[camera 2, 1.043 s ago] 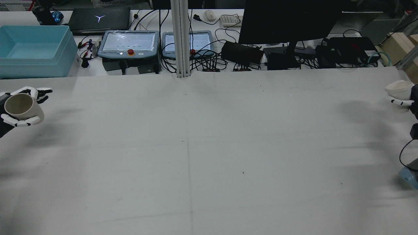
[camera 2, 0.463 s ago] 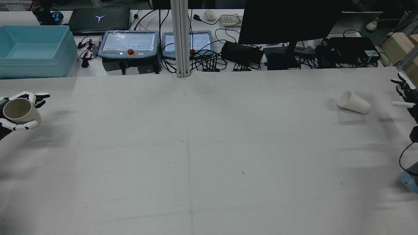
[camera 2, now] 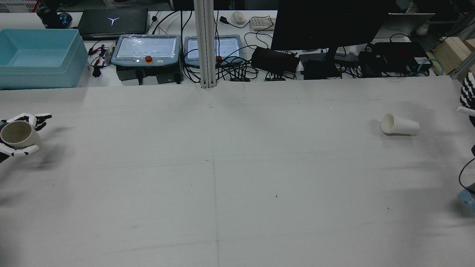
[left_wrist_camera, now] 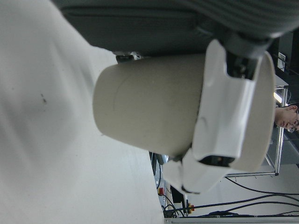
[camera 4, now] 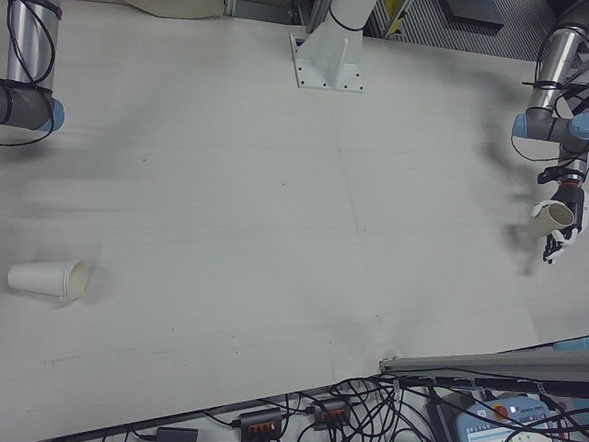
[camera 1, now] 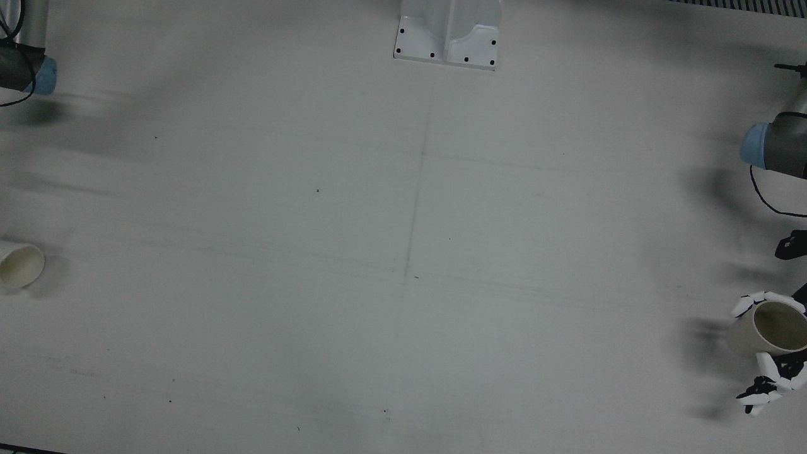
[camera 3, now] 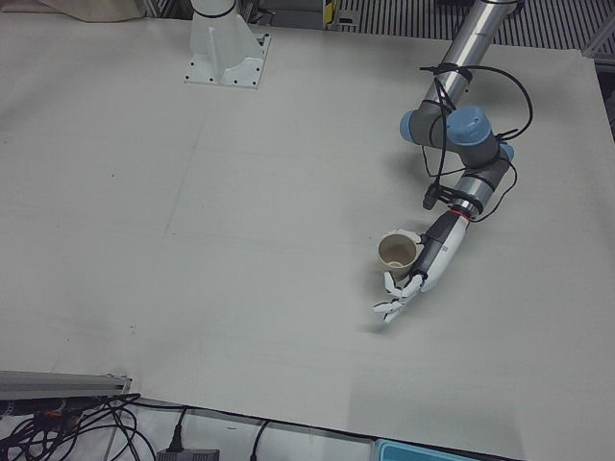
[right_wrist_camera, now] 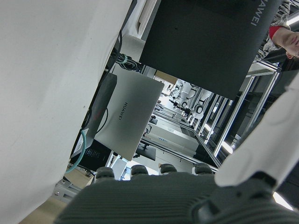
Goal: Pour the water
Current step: 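Lower the beige cup onto the table with the left hand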
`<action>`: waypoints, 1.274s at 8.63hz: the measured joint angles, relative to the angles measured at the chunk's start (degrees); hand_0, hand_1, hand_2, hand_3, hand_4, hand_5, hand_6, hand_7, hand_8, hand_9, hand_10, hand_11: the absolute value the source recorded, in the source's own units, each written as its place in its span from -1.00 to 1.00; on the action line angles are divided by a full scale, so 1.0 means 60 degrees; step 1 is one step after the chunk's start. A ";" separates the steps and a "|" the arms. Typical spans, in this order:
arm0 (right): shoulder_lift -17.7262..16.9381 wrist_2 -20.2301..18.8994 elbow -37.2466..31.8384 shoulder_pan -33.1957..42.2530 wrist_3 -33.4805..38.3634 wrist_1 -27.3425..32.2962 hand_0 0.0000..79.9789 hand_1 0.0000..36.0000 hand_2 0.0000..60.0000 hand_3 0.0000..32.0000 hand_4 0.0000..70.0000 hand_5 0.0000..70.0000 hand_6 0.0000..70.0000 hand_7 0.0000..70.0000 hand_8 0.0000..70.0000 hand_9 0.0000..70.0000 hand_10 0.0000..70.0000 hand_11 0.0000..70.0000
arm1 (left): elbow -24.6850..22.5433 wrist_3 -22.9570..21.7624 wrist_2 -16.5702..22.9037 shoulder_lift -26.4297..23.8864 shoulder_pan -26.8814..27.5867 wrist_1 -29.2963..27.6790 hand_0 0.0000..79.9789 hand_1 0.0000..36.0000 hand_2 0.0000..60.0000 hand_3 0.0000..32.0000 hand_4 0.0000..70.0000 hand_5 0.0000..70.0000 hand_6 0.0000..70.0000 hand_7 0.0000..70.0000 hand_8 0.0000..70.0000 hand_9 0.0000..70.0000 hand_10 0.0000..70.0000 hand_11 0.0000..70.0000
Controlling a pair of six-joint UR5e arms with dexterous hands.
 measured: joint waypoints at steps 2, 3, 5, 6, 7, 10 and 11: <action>-0.0256 -0.0031 0.0461 0.0214 0.0000 -0.0009 0.04 -0.94 -1.00 -0.39 -0.87 -1.00 -1.00 -1.00 -0.99 -1.00 -1.00 -1.00 | 0.0672 0.0074 -0.0021 -0.0054 0.0071 -0.0479 0.68 0.21 -1.00 -1.00 0.07 1.00 -0.83 -0.59 -0.80 -0.96 -1.00 -0.99; -0.0361 -0.0040 0.0662 0.0277 -0.0014 -0.0011 0.04 -0.93 -1.00 -0.32 -0.85 -1.00 -1.00 -1.00 -0.98 -1.00 -1.00 -1.00 | 0.0873 0.0106 -0.0034 -0.0061 0.0114 -0.0606 0.73 0.18 -1.00 -1.00 -0.16 1.00 -0.88 -0.69 -0.83 -0.98 -1.00 -1.00; -0.0454 -0.0042 0.0802 0.0356 -0.0024 -0.0013 0.04 -0.92 -1.00 -0.29 -0.84 -1.00 -1.00 -1.00 -0.97 -1.00 -1.00 -1.00 | 0.1065 0.0326 -0.0052 -0.0064 0.0151 -0.0858 0.69 0.08 -1.00 -1.00 -0.22 -0.19 -0.93 -0.78 -0.85 -1.00 -1.00 -1.00; -0.0461 -0.0040 0.0819 0.0382 -0.0026 -0.0013 0.05 -0.90 -1.00 -0.25 -0.85 -1.00 -1.00 -1.00 -0.97 -1.00 -1.00 -1.00 | 0.1146 0.0399 -0.0056 -0.0061 0.0154 -0.0977 0.71 0.06 -1.00 -1.00 -0.35 -0.86 -0.95 -0.80 -0.86 -1.00 -1.00 -1.00; -0.0467 -0.0039 0.0824 0.0400 -0.0022 -0.0013 0.07 -0.88 -1.00 -0.20 -0.83 -1.00 -1.00 -1.00 -0.97 -1.00 -1.00 -1.00 | 0.1211 0.0437 -0.0058 -0.0048 0.0157 -0.1061 0.74 0.06 -1.00 -1.00 -0.45 -1.00 -0.97 -0.81 -0.87 -1.00 -1.00 -1.00; -0.0513 -0.0048 0.0962 0.0429 -0.0022 -0.0013 0.07 -0.86 -1.00 -0.06 -0.81 -1.00 -1.00 -1.00 -0.96 -1.00 -1.00 -1.00 | 0.1479 0.0462 -0.0060 0.0016 0.0147 -0.1381 0.69 -0.04 -1.00 -0.82 -0.73 -1.00 -1.00 -0.83 -0.90 -1.00 -1.00 -1.00; -0.0516 -0.0051 0.1003 0.0441 -0.0021 -0.0013 0.07 -0.86 -1.00 0.02 -0.82 -1.00 -1.00 -1.00 -0.95 -1.00 -1.00 -1.00 | 0.1507 0.0459 -0.0060 0.0043 0.0146 -0.1457 0.73 -0.05 -1.00 -0.67 -0.73 -1.00 -1.00 -0.82 -0.90 -1.00 -1.00 -1.00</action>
